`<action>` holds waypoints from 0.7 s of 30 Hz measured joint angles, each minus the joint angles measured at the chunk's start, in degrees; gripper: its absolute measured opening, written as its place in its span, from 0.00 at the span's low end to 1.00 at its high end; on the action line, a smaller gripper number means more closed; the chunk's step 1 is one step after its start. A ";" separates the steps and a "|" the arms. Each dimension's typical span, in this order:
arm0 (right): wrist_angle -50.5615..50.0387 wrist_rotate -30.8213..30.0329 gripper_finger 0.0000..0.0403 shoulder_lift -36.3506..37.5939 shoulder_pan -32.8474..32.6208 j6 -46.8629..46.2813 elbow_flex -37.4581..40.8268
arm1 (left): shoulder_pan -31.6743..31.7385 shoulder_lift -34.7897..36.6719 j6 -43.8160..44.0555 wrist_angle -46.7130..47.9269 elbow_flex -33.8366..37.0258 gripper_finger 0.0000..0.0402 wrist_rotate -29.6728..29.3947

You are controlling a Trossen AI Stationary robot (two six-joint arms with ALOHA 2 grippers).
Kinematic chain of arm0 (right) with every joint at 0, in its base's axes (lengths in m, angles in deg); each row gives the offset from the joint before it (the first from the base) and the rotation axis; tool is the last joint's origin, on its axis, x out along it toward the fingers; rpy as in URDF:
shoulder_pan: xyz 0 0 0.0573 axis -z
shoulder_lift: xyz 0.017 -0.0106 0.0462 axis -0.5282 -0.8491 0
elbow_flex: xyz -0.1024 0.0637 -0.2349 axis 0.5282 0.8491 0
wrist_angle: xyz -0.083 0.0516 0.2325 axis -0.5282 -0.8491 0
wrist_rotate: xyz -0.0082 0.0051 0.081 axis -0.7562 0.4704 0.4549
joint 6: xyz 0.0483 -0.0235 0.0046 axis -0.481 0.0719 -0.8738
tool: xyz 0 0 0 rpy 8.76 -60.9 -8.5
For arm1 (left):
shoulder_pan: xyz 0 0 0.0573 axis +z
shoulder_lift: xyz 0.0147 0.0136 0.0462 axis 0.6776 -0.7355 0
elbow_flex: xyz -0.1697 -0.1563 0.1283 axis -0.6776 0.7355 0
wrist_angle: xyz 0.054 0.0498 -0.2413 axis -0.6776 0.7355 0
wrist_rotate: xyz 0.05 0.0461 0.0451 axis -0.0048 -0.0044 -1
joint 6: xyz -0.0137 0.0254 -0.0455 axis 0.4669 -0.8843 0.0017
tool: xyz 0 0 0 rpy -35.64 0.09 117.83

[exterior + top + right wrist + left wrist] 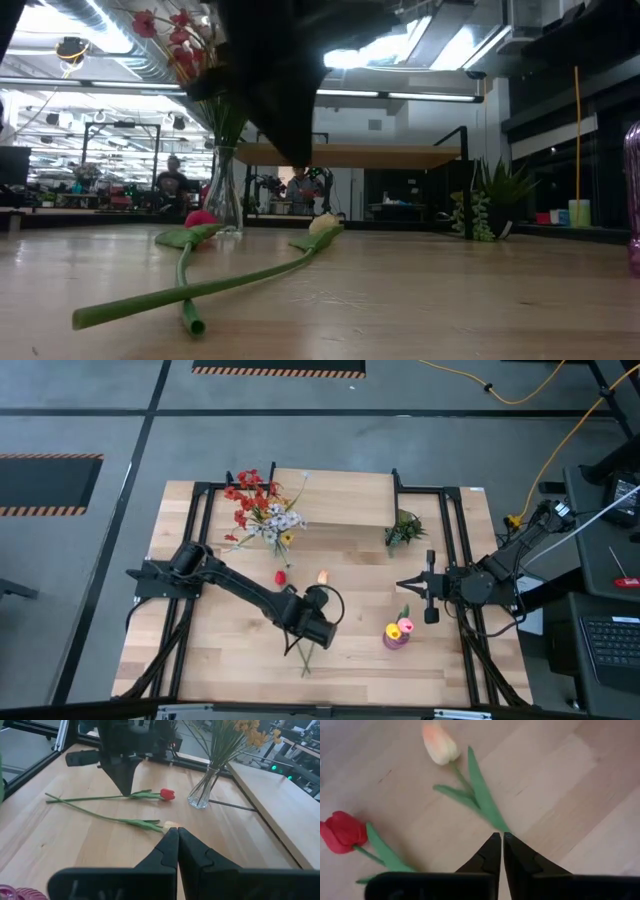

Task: Pick and place flowers into a vace then onto a shelf
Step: Put the white flower into the purple vase

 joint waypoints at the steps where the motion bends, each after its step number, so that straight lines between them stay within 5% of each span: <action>1: -0.13 0.00 0.02 -0.01 0.00 -0.02 0.00 | -0.03 0.00 0.28 -0.83 0.00 0.05 -0.74; 14: -1.60 0.00 0.02 -0.01 0.00 -0.23 0.00 | -1.36 -1.10 4.15 -3.23 0.02 0.27 -3.45; 21: -2.30 0.00 0.02 -0.01 0.00 -1.48 0.00 | -1.17 -4.71 8.90 -3.77 0.04 0.34 1.35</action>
